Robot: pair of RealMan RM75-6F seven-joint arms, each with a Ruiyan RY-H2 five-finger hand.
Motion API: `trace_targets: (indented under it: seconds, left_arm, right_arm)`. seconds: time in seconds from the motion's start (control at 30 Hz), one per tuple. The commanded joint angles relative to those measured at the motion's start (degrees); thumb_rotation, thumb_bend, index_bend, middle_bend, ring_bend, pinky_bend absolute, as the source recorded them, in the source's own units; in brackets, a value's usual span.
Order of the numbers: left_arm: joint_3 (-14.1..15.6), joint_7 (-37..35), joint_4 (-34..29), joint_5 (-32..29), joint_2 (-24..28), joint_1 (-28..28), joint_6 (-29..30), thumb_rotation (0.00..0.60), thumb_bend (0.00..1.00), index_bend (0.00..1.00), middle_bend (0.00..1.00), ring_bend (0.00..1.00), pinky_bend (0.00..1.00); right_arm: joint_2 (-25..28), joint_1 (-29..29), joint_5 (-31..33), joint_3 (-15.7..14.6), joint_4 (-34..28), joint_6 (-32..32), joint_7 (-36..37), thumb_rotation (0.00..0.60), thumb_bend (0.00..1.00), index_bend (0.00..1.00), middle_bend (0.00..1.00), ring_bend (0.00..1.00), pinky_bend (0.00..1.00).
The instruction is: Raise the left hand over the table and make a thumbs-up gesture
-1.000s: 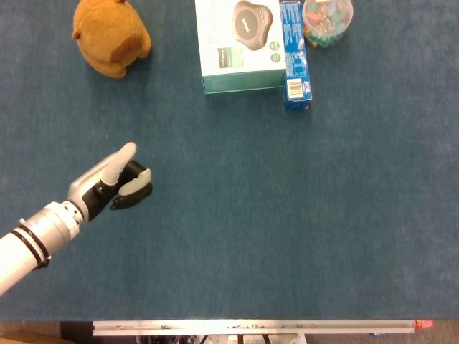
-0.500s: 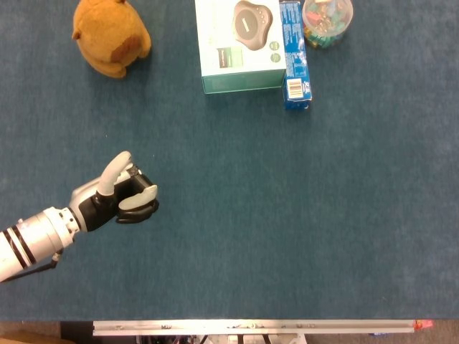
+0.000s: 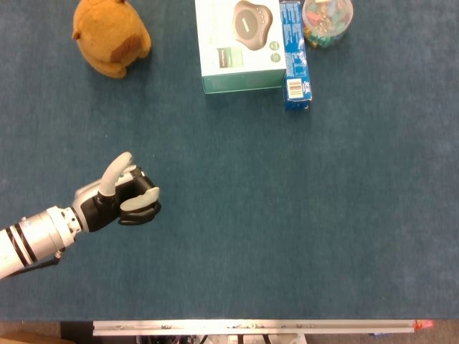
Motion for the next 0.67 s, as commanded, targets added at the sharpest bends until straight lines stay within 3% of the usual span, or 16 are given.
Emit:
trace_targets:
  seconds: [0.03,0.17,0.4,0.67]
  left_arm:
    - [0.54,0.27,-0.05,-0.43,-0.06,-0.4,0.23,0.0,0.0,1.0,1.0,1.0,1.0]
    - [0.91,2.85,0.0,-2.23,0.22,-0.48,-0.04,0.0,0.0,1.0,1.0,1.0,1.0]
    - [0.37,13.83,-3.39,-9.68,1.98,2.09,-1.5,0.0,0.0,1.0,1.0,1.0,1.0]
    - [1.16,9.61,-3.38,-7.76,2.74,2.45,0.55,0.0,0.0,1.0,1.0,1.0,1.0]
  right_arm:
    - [-0.04,0.0,0.02,0.02,0.04,0.01,0.02,0.6,0.0,0.42,0.48,0.35,0.44]
    - [-0.11,0.03,-0.01,0.06,0.1,0.0,0.06,0.6,0.0,0.42,0.48,0.35,0.44]
    - [-0.23,0.16,-0.02,0.03,0.3,-0.31,0.16,0.6,0.0,0.42,0.48,0.35,0.44]
    - [-0.42,0.31,-0.25,0.24,0.33,-0.13,0.28,0.6,0.0,0.42,0.48,0.35,0.44]
